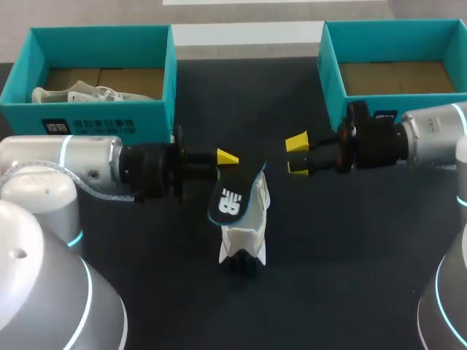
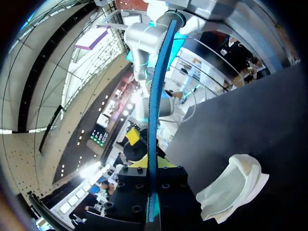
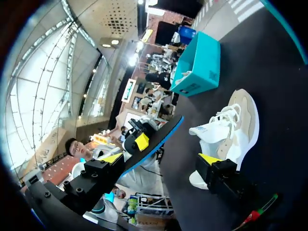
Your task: Take the shoe out of the shoebox, open the shoe tongue, remove and reinsert the insole, then place the shoe into the shoebox
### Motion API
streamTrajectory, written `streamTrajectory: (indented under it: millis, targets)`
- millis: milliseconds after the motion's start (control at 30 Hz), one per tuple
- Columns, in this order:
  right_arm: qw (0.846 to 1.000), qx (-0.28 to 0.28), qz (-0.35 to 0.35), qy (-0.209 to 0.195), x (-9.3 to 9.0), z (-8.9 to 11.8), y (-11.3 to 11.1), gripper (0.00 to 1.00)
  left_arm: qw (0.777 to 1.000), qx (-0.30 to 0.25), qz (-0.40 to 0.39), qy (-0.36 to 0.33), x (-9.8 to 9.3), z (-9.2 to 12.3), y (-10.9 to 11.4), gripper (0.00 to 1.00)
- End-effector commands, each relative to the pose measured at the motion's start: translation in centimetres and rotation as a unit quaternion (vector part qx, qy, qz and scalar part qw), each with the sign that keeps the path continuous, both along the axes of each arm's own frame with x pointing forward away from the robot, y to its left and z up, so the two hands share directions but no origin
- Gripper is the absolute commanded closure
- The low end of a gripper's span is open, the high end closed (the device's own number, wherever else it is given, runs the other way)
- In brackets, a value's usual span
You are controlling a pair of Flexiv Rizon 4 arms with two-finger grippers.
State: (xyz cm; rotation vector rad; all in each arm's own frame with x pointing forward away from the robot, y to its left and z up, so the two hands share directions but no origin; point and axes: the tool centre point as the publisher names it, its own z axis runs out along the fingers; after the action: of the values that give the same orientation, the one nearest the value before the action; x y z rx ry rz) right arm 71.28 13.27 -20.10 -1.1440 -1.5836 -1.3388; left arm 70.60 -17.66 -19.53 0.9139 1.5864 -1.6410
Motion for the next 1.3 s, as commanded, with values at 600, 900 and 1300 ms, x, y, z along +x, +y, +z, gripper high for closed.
streamTrajectory:
  millis: [600,900,1300]
  targets:
    - [0.987,-0.074,0.003,-0.145,-0.8,1.3,0.5,0.0,0.997,-0.024,-0.034,0.072,-1.4,1.2,2.2,1.0]
    - [0.907,-0.206,0.116,-0.348,-1.2,2.0,1.0,0.0,0.997,-0.024,-0.034,0.072,-1.4,1.2,2.2,1.0]
    - [0.799,-0.23,0.28,-0.48,-1.8,0.4,1.2,0.0,0.997,-0.024,-0.034,0.072,-1.4,1.2,2.2,1.0]
